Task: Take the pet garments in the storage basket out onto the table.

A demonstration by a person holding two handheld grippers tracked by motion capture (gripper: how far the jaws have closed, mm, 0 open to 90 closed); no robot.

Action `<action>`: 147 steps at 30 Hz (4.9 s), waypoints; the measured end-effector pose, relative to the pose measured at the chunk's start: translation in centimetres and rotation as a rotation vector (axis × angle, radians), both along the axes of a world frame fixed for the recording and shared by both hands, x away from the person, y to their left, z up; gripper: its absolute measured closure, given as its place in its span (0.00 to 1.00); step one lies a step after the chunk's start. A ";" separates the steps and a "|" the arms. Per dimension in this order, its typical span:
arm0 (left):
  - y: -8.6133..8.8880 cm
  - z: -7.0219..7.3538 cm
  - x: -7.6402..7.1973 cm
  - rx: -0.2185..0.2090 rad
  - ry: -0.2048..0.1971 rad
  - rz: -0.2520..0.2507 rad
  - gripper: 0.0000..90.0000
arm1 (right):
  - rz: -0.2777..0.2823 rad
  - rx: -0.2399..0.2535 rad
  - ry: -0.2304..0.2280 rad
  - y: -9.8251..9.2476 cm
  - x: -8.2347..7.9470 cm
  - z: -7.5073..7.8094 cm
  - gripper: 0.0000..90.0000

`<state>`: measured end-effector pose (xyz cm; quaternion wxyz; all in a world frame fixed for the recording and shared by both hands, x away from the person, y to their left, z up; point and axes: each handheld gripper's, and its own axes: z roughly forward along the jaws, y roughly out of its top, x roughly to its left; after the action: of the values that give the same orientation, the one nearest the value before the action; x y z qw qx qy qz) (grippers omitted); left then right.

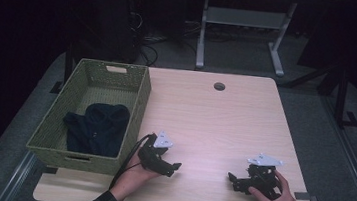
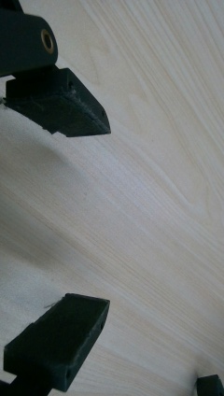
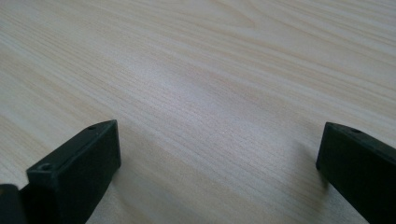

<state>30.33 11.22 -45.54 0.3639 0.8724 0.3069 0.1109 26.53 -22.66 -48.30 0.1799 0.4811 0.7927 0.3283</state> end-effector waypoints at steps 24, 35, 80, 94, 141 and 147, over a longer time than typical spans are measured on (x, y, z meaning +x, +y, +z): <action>-0.1 1.6 0.3 -0.003 -0.008 -0.019 0.15 | 0.000 0.001 0.000 0.0 0.0 0.0 0.00; 0.0 2.5 0.4 -0.005 -0.006 -0.022 0.15 | 0.000 0.001 0.000 0.0 0.0 0.0 0.00; 0.2 7.7 1.8 -0.029 0.031 -0.079 0.15 | 0.000 0.001 -0.002 0.0 0.0 0.0 0.00; 1.9 9.7 2.6 -0.039 0.030 -0.091 0.17 | 0.001 0.000 -0.001 0.0 0.0 0.0 0.00; 14.1 12.0 3.7 -0.035 -0.028 0.096 0.17 | 0.003 -0.002 -0.005 0.0 0.0 0.0 0.00; 16.0 11.8 3.8 -0.027 -0.036 0.136 0.17 | 0.004 -0.002 -0.005 0.0 0.0 0.0 0.00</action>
<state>34.16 27.26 -33.75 0.3729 0.8423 0.3605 0.1469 26.56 -22.68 -48.31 0.1815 0.4788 0.7935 0.3290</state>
